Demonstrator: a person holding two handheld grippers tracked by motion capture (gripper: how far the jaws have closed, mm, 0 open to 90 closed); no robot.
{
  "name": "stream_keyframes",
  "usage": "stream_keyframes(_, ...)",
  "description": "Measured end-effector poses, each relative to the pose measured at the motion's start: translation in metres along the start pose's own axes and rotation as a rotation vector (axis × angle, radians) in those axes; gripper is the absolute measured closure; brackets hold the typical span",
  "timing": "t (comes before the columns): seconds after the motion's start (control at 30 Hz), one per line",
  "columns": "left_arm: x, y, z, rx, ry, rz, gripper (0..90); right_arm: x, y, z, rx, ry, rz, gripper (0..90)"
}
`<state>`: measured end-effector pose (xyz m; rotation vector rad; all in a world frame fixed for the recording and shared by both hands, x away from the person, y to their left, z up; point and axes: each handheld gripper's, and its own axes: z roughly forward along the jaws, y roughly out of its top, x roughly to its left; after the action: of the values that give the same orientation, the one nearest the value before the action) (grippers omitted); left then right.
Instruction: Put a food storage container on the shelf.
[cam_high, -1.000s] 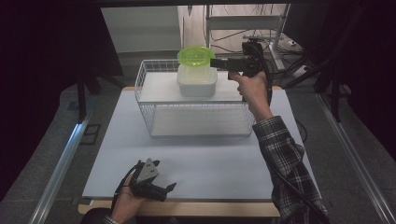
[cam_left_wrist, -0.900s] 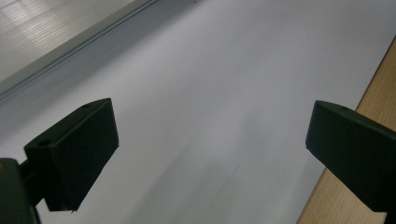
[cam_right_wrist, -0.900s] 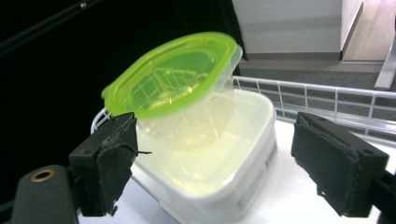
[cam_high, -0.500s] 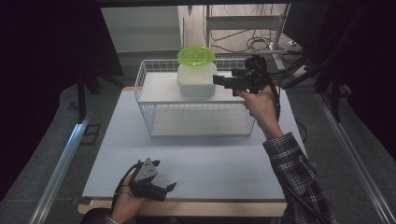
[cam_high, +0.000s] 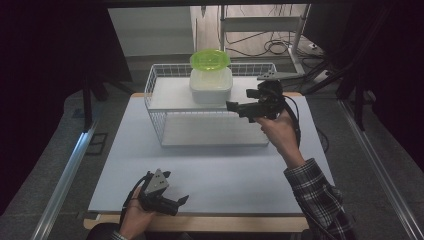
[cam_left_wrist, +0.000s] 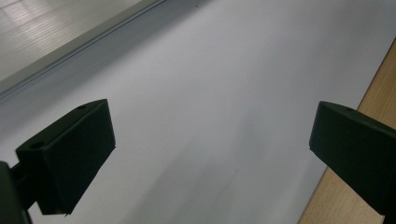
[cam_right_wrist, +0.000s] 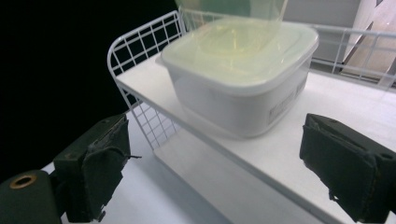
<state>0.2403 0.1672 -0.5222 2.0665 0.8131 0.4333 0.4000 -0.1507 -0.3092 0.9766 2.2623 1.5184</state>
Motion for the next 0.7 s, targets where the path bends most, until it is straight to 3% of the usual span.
stream_keyframes(0.33,-0.001,0.0,0.0,-0.005,0.002,0.004,1.0,0.006,-0.023,0.004,0.018,0.011,-0.033,7.8)
stream_keyframes(0.7,-0.001,0.0,0.0,0.004,0.007,0.015,1.2,0.008,-0.05,0.008,0.031,0.025,-0.036,6.7)
